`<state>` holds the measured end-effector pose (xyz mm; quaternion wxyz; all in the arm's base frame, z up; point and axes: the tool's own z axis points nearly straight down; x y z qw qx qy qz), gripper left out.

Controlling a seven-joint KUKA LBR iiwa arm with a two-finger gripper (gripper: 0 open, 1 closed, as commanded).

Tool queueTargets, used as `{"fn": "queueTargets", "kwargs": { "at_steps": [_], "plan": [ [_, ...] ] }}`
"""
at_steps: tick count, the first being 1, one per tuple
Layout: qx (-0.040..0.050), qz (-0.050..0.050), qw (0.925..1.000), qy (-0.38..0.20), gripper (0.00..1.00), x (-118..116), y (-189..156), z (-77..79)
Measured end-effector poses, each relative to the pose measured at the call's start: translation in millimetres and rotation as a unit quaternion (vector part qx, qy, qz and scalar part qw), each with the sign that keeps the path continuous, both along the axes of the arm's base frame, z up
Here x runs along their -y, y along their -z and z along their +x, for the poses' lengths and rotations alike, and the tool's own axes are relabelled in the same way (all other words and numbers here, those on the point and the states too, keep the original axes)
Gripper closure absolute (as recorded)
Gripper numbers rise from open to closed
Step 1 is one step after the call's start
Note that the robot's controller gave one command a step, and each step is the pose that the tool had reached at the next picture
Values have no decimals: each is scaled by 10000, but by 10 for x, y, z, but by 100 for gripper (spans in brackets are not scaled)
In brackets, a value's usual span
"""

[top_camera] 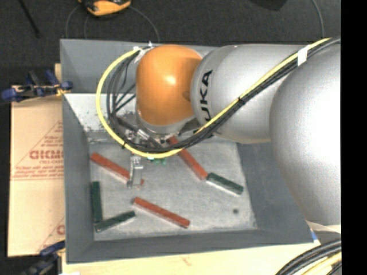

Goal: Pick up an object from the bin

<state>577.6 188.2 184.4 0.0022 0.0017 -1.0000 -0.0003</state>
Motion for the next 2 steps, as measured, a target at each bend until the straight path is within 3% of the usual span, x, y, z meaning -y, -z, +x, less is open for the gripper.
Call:
{"fn": "queueTargets", "kwargs": {
  "at_steps": [1,2],
  "plan": [
    [38,8,10000,17,0,7,-43,20],
    [55,11,9985,543,0,71,481,186]
  ]
}}
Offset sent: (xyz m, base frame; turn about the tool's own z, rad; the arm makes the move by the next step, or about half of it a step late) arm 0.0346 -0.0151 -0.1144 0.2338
